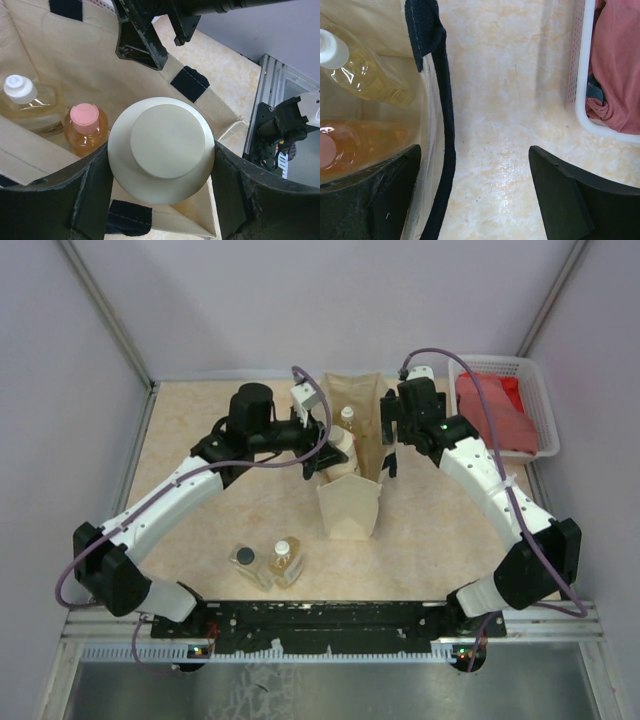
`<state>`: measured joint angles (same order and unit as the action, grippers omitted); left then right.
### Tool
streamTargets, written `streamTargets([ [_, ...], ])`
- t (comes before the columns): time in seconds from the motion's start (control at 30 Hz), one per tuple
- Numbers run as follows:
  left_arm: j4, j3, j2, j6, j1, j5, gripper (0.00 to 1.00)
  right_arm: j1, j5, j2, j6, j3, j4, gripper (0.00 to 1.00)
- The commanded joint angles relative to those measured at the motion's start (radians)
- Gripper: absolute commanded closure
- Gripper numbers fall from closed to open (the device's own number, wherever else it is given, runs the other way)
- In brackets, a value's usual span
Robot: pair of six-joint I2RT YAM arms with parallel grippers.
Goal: Place the personal care products into the canvas bag
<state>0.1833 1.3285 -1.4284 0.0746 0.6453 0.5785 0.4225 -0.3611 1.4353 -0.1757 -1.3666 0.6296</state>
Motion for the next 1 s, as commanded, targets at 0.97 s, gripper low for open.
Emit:
streamTargets([
  [0.97,-0.246,-0.17,-0.177,-0.042,0.142,0.03,1.0,-0.013,-0.019,-0.015,0.018,-0.019,-0.008,0.11],
])
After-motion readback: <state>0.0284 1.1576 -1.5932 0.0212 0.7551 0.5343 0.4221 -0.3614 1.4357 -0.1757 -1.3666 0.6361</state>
